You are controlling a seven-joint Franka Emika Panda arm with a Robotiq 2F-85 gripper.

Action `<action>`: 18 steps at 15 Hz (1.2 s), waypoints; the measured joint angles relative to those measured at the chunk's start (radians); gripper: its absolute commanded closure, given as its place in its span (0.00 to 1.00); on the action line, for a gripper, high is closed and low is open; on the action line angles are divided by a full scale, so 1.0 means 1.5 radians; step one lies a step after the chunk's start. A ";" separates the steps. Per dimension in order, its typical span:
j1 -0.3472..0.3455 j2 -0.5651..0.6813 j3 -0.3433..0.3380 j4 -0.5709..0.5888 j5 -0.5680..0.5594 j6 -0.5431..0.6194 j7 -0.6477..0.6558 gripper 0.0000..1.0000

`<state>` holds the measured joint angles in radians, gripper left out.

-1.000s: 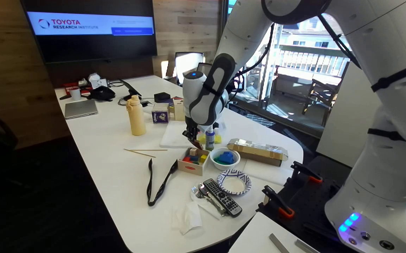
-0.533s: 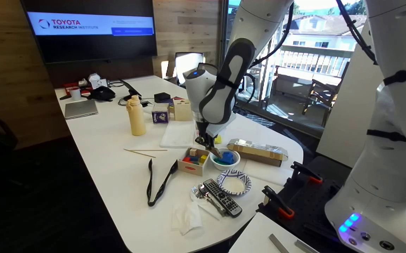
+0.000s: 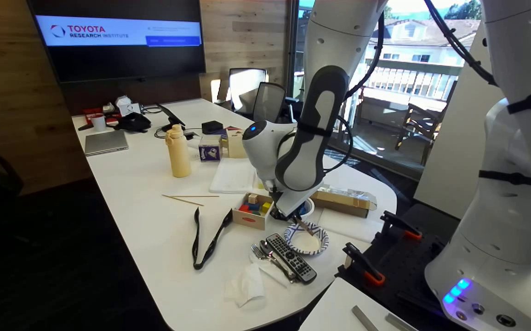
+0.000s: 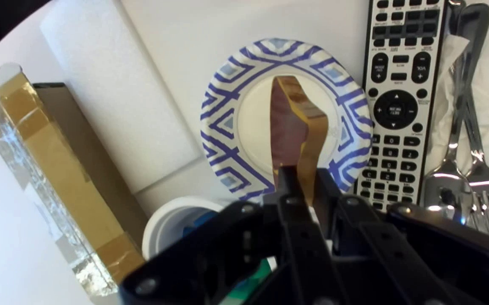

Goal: Pick up the object from the box and put it on the plate

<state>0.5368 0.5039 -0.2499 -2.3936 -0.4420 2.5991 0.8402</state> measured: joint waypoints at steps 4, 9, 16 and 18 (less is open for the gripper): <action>-0.003 0.026 0.005 -0.001 -0.012 0.000 0.056 0.96; -0.009 0.079 0.005 0.022 -0.015 0.004 0.075 0.96; -0.010 0.149 0.017 0.091 -0.012 0.037 0.075 0.53; -0.010 0.160 0.020 0.103 -0.009 0.043 0.075 0.40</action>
<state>0.5218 0.7437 -0.2194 -2.2395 -0.4548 2.6643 0.9520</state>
